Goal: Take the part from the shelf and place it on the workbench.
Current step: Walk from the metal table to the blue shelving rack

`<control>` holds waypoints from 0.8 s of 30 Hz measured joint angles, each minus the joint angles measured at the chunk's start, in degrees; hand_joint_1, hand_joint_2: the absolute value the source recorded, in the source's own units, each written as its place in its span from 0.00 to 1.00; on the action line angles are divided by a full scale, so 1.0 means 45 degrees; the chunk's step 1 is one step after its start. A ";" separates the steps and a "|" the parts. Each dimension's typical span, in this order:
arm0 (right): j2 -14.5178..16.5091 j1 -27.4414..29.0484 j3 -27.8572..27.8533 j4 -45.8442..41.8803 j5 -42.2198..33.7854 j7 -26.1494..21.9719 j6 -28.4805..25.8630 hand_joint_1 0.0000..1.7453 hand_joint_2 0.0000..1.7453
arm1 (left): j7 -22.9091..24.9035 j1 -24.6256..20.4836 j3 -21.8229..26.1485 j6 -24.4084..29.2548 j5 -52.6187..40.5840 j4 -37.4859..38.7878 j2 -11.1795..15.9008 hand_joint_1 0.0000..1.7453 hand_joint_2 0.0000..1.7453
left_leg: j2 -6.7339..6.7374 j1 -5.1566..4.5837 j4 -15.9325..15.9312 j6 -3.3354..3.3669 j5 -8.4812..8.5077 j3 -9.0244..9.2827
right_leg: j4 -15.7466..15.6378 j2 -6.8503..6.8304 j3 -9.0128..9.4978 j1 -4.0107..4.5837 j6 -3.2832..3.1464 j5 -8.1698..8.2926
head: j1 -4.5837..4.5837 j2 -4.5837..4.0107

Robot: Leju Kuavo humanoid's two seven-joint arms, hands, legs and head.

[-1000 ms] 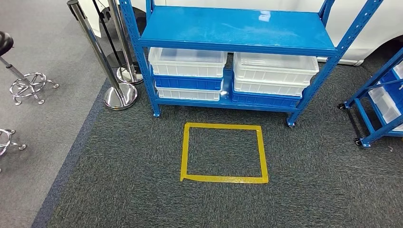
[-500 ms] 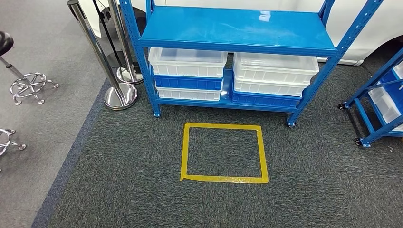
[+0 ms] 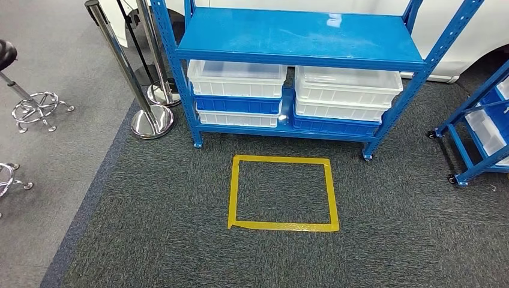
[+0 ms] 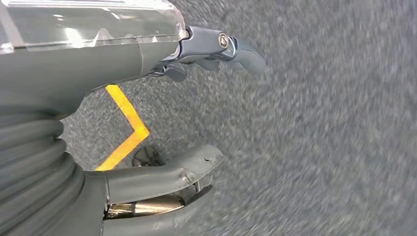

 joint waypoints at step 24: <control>0.0041 0.0015 0.0304 0.0070 0.0265 0.0356 0.0654 0.00 1.00 | 0.0515 0.0166 -0.1057 -0.0767 -0.0614 0.0283 -0.0178 0.00 1.00 | 0.0000 0.0000 0.0000 0.0000 0.0000 -0.0001 | 0.0000 0.0000 -0.0001 0.0000 0.0000 0.0000 | 0.0001 0.0000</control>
